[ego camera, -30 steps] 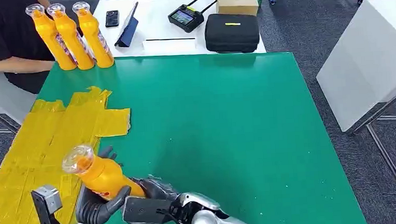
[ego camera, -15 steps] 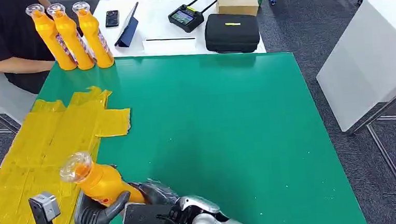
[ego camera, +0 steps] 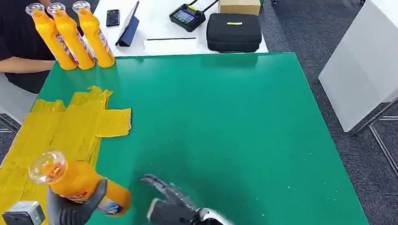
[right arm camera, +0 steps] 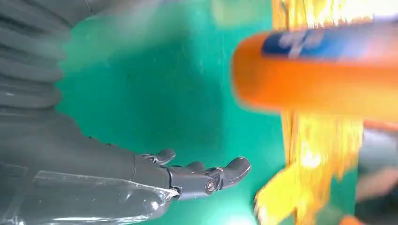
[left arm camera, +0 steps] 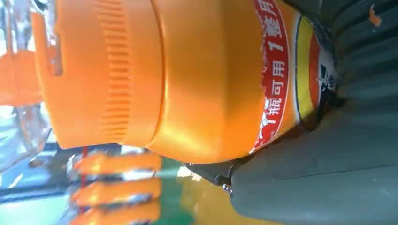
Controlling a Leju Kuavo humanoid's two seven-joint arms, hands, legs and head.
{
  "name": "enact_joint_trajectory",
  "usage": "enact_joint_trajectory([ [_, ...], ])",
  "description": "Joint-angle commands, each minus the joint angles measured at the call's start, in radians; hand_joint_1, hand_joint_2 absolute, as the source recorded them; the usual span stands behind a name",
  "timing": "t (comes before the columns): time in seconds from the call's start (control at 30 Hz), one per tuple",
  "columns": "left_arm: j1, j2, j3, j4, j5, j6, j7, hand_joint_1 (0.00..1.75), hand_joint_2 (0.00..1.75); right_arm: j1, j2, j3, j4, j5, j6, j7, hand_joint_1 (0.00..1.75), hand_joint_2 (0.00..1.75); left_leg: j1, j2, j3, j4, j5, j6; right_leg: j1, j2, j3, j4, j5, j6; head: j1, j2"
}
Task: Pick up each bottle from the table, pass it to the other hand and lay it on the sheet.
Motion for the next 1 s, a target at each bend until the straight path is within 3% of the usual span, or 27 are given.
enact_joint_trajectory([
  [0.03,0.020,-0.039,0.171,0.046,-0.295,0.107,0.032,1.75,1.75,0.154,-0.059,-0.169,-0.246,0.025,-0.033,0.023,0.00,0.00,-0.001,-0.004,0.002,0.000,-0.001,0.002,-0.001,-0.002,0.002,0.001,-0.001,-0.004,0.000,0.000],
  [0.1,0.020,-0.039,0.171,0.046,-0.295,0.107,0.032,1.75,1.75,0.154,-0.059,-0.169,-0.246,0.025,-0.033,0.023,0.00,0.00,-0.001,-0.002,0.002,-0.001,-0.001,0.001,0.000,0.000,0.002,0.000,-0.001,-0.004,-0.001,0.000],
  [0.23,0.015,-0.022,0.216,0.140,-0.691,0.266,0.064,1.75,1.75,0.164,-0.083,-0.208,-0.283,0.004,-0.051,0.011,0.00,0.00,-0.002,-0.002,0.003,-0.001,0.000,0.002,-0.001,-0.001,0.003,0.000,-0.001,-0.004,-0.001,0.000],
  [0.43,-0.133,-0.112,0.471,0.365,-1.317,0.270,-0.035,1.75,1.75,0.160,-0.144,-0.221,-0.307,-0.068,-0.057,-0.021,0.00,0.00,-0.002,-0.006,0.004,-0.003,0.001,0.002,-0.001,-0.004,0.004,-0.001,0.000,-0.005,-0.001,0.000],
  [0.63,-0.152,-0.100,0.467,0.392,-1.402,0.270,-0.008,1.75,1.75,0.151,-0.158,-0.209,-0.293,-0.090,-0.056,-0.031,0.00,0.00,-0.002,-0.004,0.003,-0.001,0.001,0.003,-0.001,-0.002,0.003,0.000,0.000,-0.004,0.000,0.000],
  [0.7,-0.149,-0.047,0.390,0.396,-1.481,0.270,0.081,1.75,1.75,0.132,-0.168,-0.184,-0.271,-0.103,-0.063,-0.038,0.00,0.00,-0.002,-0.004,0.003,-0.001,0.001,0.002,-0.001,-0.002,0.003,-0.001,0.001,-0.003,-0.001,0.000],
  [0.8,-0.179,0.128,0.156,0.473,-1.530,0.270,0.349,1.75,1.75,0.116,-0.187,-0.155,-0.253,-0.135,-0.070,-0.046,0.00,0.00,-0.002,-0.004,0.003,-0.002,0.001,0.002,-0.001,-0.003,0.003,-0.001,0.001,-0.003,0.000,0.000],
  [1.0,-0.308,0.356,-0.173,0.679,-1.530,0.270,0.689,1.75,1.75,0.062,-0.237,-0.087,-0.198,-0.211,-0.078,-0.094,0.00,0.00,-0.002,-0.006,0.003,-0.002,0.003,0.002,-0.001,-0.004,0.003,-0.001,0.001,-0.004,0.000,0.000],
])
